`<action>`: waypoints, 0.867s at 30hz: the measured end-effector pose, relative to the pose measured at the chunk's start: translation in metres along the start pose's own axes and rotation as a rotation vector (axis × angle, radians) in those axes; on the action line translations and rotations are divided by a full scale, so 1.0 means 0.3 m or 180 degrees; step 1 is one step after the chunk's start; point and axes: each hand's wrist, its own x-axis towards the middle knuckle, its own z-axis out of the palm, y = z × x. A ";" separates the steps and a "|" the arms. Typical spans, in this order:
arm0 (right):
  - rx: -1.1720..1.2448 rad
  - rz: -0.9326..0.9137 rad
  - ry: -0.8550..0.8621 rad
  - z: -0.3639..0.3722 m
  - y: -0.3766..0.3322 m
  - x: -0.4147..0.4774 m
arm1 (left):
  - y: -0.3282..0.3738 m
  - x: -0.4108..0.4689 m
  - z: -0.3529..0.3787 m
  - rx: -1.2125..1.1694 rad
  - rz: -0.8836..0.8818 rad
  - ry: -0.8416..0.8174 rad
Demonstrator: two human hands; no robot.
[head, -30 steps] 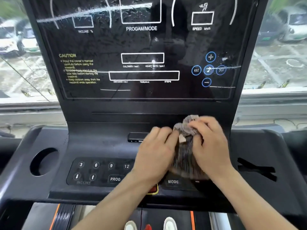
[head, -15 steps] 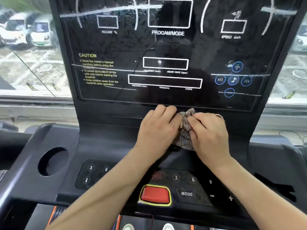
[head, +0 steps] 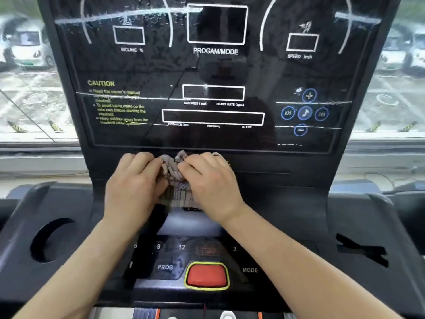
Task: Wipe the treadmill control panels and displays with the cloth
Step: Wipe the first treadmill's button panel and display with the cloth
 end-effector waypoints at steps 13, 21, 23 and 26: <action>-0.0183 0.1820 -0.0204 -0.322 0.361 -0.563 | 0.751 0.103 0.179 -0.0475 0.1066 -0.0478; 0.0302 0.2469 -0.0990 -0.379 0.275 -0.644 | 0.829 -0.011 0.171 -0.0498 0.1018 -0.1047; 0.0795 0.2774 -0.0925 -0.352 0.359 -0.551 | 0.827 0.039 0.181 -0.0548 0.0732 -0.0956; 0.1573 0.3394 -0.0597 -0.342 0.471 -0.432 | 0.838 0.084 0.189 -0.0649 0.0556 -0.0975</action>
